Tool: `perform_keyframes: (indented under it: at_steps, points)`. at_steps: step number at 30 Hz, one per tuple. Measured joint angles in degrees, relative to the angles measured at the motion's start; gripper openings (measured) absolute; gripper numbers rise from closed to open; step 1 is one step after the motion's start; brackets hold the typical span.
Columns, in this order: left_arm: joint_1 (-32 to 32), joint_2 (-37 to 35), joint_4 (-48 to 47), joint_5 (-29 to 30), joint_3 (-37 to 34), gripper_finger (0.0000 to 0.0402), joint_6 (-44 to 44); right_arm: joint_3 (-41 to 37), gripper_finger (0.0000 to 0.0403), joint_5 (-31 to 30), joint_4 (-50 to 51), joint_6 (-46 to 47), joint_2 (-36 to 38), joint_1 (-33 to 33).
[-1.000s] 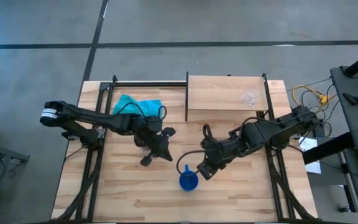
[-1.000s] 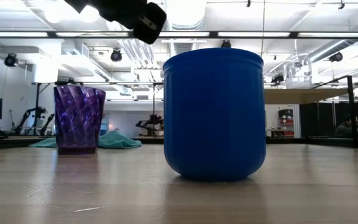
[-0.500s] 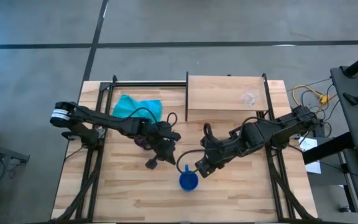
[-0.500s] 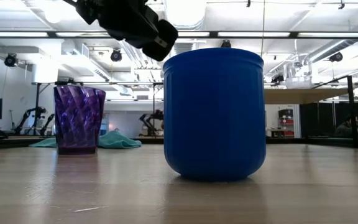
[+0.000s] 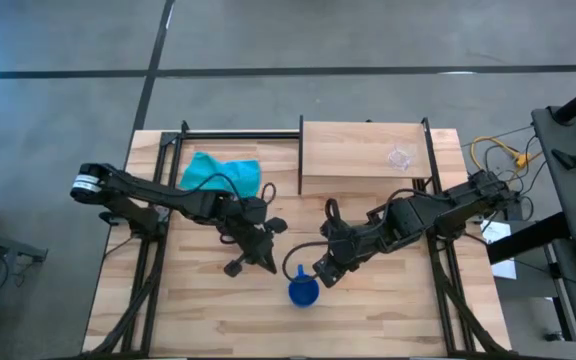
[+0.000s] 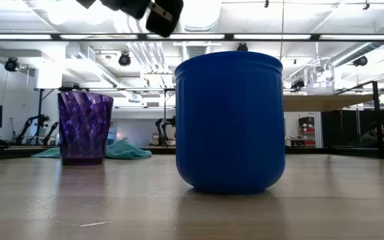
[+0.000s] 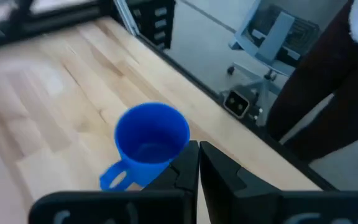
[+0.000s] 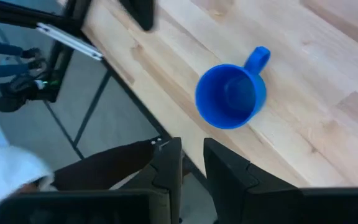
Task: Stack small to large cups/mugs on shelf
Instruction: Put the blue cup on the shelf
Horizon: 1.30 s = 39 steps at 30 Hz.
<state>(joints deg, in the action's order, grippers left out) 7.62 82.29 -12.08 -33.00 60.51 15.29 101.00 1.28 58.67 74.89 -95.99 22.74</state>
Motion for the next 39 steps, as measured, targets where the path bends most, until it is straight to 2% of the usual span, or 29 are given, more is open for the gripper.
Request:
perform_keyframes:
  at_steps: [10,12,15,19,29,39]
  points:
    - [0.00,-11.99,0.47,3.84,0.70,0.0000,-0.06,-0.01,0.0063,0.15,1.49,6.74,-6.24,-0.04]
    - [0.00,-14.41,0.51,5.96,0.70,0.0000,-0.05,-0.03,0.0063,0.44,1.49,6.20,-7.95,-0.04]
    - [0.02,-17.35,0.55,9.68,0.65,0.0000,-0.06,-0.05,0.0065,4.23,1.33,3.52,-10.57,-0.09]
    - [-0.11,-20.07,0.63,10.52,0.58,0.0000,-0.08,-0.09,0.0080,6.64,0.92,1.19,-13.32,-0.15]
    - [-0.11,-22.34,0.57,10.87,0.28,0.0000,-0.09,-0.09,0.0118,6.62,1.00,2.89,-16.53,-0.66]
    - [-0.09,-22.34,0.55,10.85,0.28,0.0000,-0.07,-0.11,0.0118,6.31,1.08,8.07,-19.47,-0.96]
